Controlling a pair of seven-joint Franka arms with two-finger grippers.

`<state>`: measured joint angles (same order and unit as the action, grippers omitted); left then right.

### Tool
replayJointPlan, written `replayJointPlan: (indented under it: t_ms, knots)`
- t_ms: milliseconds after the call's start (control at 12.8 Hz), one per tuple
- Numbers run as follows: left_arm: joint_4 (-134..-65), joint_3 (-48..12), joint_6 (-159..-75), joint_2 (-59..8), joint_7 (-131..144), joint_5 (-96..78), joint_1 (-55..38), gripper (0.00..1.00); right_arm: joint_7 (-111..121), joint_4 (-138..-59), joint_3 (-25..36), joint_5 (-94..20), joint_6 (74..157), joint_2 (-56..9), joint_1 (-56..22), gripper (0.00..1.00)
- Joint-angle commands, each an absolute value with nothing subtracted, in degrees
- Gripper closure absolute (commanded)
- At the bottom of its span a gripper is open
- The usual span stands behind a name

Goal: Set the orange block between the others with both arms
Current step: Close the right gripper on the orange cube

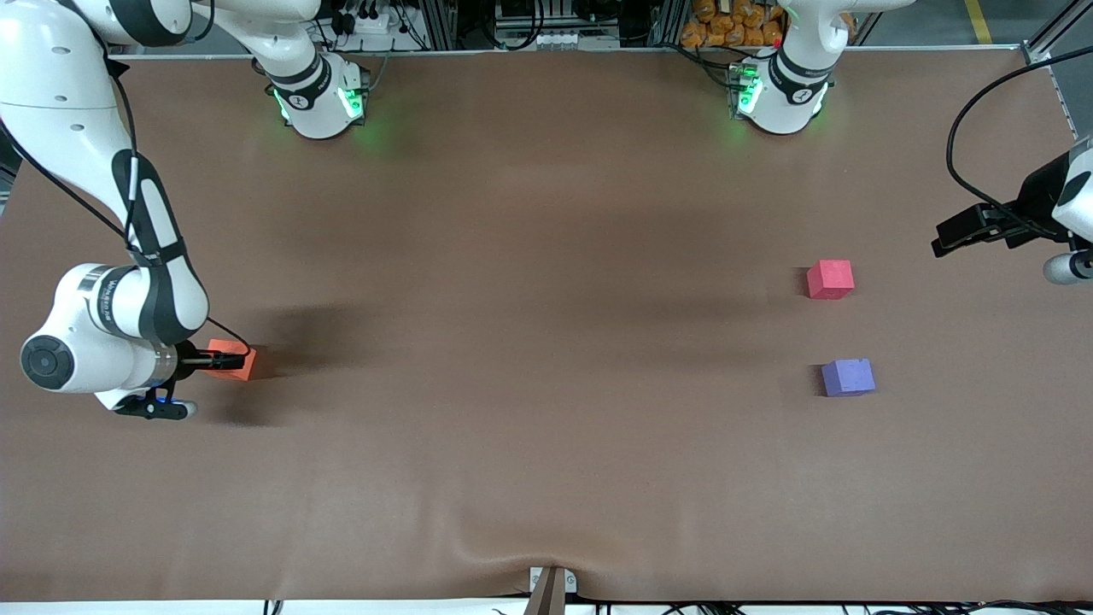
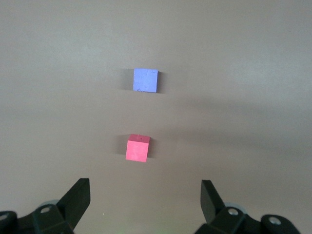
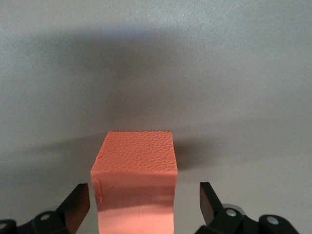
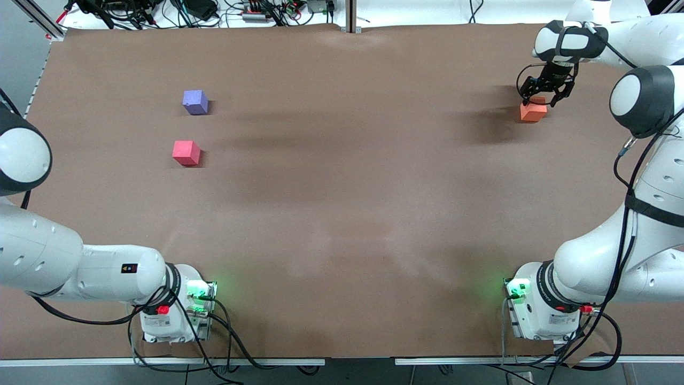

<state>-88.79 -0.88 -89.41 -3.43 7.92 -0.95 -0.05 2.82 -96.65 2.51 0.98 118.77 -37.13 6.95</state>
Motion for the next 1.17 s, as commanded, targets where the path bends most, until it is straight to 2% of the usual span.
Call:
replayJointPlan:
  t_ms: [0,78,156,234,624,936,1092]
  knots:
    - [-88.4,-1.1,-89.1,-3.4,7.8,0.2,-0.2,0.00,3.2,-97.2,2.5,1.6,119.9,-37.1,6.9,0.33]
    - [-88.4,-1.1,-89.1,-3.4,7.8,0.3,-0.2,0.00,2.5,-97.2,2.5,1.6,119.8,-37.1,6.8,0.63]
    - [-88.4,-1.1,-89.1,-3.4,7.8,0.2,-0.2,0.00,2.5,-97.2,2.5,1.6,119.7,-37.1,6.8,0.88]
    - [-88.4,-1.1,-89.1,-3.4,7.8,0.2,-0.2,0.00,2.5,-97.2,2.5,1.6,119.8,-37.1,6.9,1.00]
    - [-88.4,-1.0,-89.1,-3.4,7.8,0.2,-0.2,0.00,-3.2,-94.3,2.3,1.4,119.2,-37.0,3.3,1.00]
    - [-88.4,-1.1,-89.1,-3.4,7.8,0.2,-0.2,0.00,-12.7,-90.4,1.7,-3.4,119.2,-37.2,-8.5,1.00]
    - [-88.5,-1.0,-89.1,-3.4,7.8,0.2,-0.2,0.00,-18.9,-86.6,1.7,-6.8,119.4,-39.4,-16.5,1.00]
